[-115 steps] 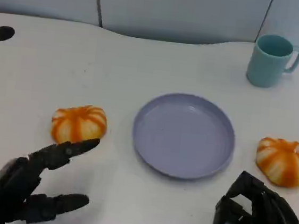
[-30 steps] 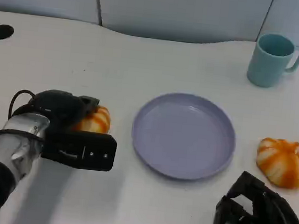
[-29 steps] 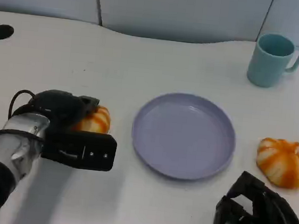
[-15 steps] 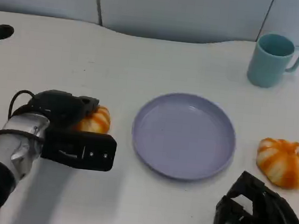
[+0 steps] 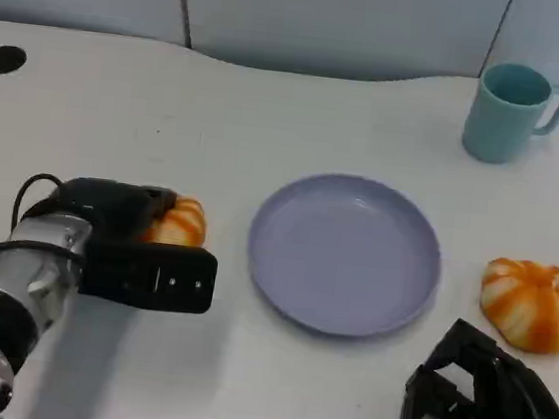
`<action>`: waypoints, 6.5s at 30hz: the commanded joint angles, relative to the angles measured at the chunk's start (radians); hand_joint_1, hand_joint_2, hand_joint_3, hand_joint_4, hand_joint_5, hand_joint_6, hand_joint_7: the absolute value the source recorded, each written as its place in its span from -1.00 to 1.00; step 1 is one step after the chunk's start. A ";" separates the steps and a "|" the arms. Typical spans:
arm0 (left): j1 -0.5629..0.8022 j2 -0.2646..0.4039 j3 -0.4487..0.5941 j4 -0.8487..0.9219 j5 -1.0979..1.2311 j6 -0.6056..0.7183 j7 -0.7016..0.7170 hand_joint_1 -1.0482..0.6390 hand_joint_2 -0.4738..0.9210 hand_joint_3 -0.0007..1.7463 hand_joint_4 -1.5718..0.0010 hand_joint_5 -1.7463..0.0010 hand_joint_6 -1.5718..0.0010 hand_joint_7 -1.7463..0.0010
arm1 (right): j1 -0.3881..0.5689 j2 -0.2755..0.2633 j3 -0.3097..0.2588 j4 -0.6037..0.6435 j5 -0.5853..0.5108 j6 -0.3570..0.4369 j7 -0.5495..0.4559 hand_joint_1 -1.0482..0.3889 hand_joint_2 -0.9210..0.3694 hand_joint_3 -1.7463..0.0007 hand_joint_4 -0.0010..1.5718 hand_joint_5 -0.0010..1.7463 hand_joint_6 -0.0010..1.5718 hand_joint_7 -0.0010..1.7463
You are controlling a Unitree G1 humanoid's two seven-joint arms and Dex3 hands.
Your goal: Grasp the bread from the table and place it into the plate.
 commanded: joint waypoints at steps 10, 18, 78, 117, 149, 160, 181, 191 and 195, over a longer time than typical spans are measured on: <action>-0.074 -0.048 -0.020 0.214 -0.036 -0.020 0.068 -0.46 0.85 -1.00 0.88 0.98 0.75 0.99 | 0.048 -0.028 0.008 -0.067 0.001 0.010 -0.021 -0.34 -1.00 0.59 -0.08 1.00 -0.20 0.70; -0.075 -0.049 -0.032 0.220 -0.047 -0.021 0.073 -0.47 0.85 -1.00 0.88 0.98 0.75 1.00 | 0.050 -0.029 0.009 -0.070 0.002 0.009 -0.023 -0.34 -1.00 0.59 -0.08 1.00 -0.21 0.71; -0.160 -0.098 -0.012 -0.086 -0.126 -0.549 0.329 -0.07 0.63 0.26 -0.24 -1.00 0.03 -1.00 | 0.008 -0.019 0.007 -0.002 0.002 -0.008 0.003 -0.39 -1.00 0.62 -0.08 1.00 -0.21 0.67; -0.181 -0.106 -0.051 -0.041 -0.127 -0.441 -0.069 -0.41 1.00 -0.75 0.91 0.29 0.68 0.96 | 0.047 -0.006 0.021 -0.054 0.015 0.022 -0.035 -0.38 -1.00 0.64 -0.09 1.00 -0.18 0.64; 0.144 -0.008 0.187 -0.405 -0.509 -0.437 -0.278 -0.69 1.00 -0.68 0.95 0.77 0.82 0.97 | 0.062 -0.017 0.019 -0.093 0.005 0.044 -0.042 -0.33 -1.00 0.60 -0.11 1.00 -0.21 0.69; 0.518 -0.115 0.403 -0.681 -0.919 -0.414 -0.329 -0.63 1.00 -0.61 0.71 -0.11 0.33 0.83 | 0.049 -0.019 0.011 -0.077 0.015 0.051 -0.029 -0.33 -1.00 0.62 -0.09 1.00 -0.20 0.69; 0.903 -0.232 0.611 -1.049 -1.353 -0.075 -0.410 -0.38 1.00 -0.50 0.04 -1.00 0.37 -1.00 | 0.015 -0.020 0.007 -0.027 0.008 0.025 -0.018 -0.34 -1.00 0.63 -0.08 1.00 -0.17 0.66; 0.942 -0.269 0.631 -0.981 -1.351 -0.051 -0.448 -0.34 1.00 -0.51 -0.09 -1.00 0.29 -1.00 | 0.014 -0.028 0.006 -0.017 -0.003 -0.006 -0.008 -0.38 -1.00 0.60 -0.08 0.99 -0.16 0.64; 0.941 -0.272 0.635 -0.981 -1.349 -0.048 -0.452 -0.34 1.00 -0.51 -0.09 -1.00 0.29 -1.00 | 0.014 -0.029 0.007 -0.014 -0.002 -0.010 -0.007 -0.38 -1.00 0.60 -0.09 1.00 -0.17 0.64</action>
